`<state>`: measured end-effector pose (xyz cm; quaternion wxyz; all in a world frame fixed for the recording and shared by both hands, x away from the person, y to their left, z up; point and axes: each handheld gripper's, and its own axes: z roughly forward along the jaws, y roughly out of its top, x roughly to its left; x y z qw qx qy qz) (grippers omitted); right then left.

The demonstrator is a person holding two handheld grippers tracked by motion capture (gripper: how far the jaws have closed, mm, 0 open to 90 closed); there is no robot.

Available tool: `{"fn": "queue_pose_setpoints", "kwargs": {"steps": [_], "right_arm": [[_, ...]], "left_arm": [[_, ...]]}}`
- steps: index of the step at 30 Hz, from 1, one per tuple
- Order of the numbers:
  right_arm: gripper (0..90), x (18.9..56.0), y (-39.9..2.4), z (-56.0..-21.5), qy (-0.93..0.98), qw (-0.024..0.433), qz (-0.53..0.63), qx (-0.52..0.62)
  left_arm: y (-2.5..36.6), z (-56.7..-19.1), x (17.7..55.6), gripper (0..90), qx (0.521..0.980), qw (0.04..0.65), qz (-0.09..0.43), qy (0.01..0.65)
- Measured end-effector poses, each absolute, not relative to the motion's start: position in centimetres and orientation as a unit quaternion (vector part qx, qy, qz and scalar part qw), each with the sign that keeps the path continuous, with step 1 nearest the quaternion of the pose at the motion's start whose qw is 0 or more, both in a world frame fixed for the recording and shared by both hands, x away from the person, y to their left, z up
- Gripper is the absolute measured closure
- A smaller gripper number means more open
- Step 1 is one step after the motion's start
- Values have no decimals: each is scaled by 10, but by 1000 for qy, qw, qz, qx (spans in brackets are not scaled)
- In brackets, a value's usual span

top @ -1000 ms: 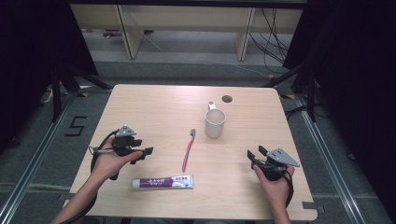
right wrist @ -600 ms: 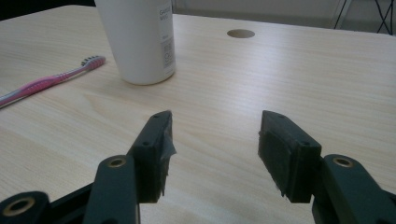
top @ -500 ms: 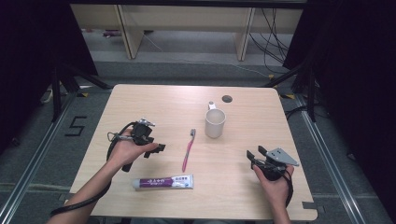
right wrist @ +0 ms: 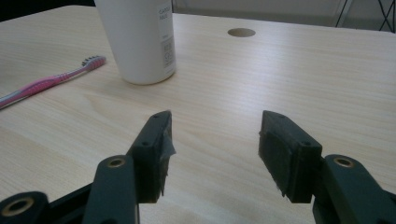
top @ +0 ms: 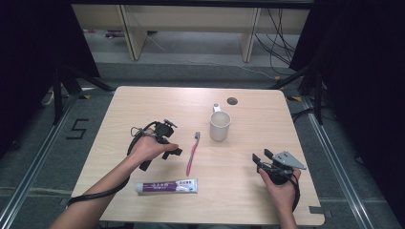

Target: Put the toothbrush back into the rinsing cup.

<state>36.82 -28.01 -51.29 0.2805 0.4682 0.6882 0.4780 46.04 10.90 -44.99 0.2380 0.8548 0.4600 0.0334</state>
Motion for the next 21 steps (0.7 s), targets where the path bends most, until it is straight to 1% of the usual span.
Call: {"fn": "queue_pose_setpoints", "kwargs": {"steps": [3,7,8,9,11,17,21], "right_arm": [[450,368,-281,-512,690,283,474,469],[449,369,-282,-513,690,293,474,462],[449,369,-282,-513,690,294,473,462],[449,369,-282,-513,690,294,473,462],[448,369,-282,-513,690,295,473,461],[447,369,-282,-512,689,293,474,463],[447,368,-282,-513,689,287,475,467]], "left_arm": [[100,-452,462,413,843,229,14,486],[91,-453,466,414,846,209,5,490],[90,-453,468,416,854,202,5,479],[86,-453,467,416,850,199,3,489],[82,-452,470,421,859,183,4,478],[67,-454,475,425,867,157,4,473],[58,-458,479,429,869,153,4,470]]}}
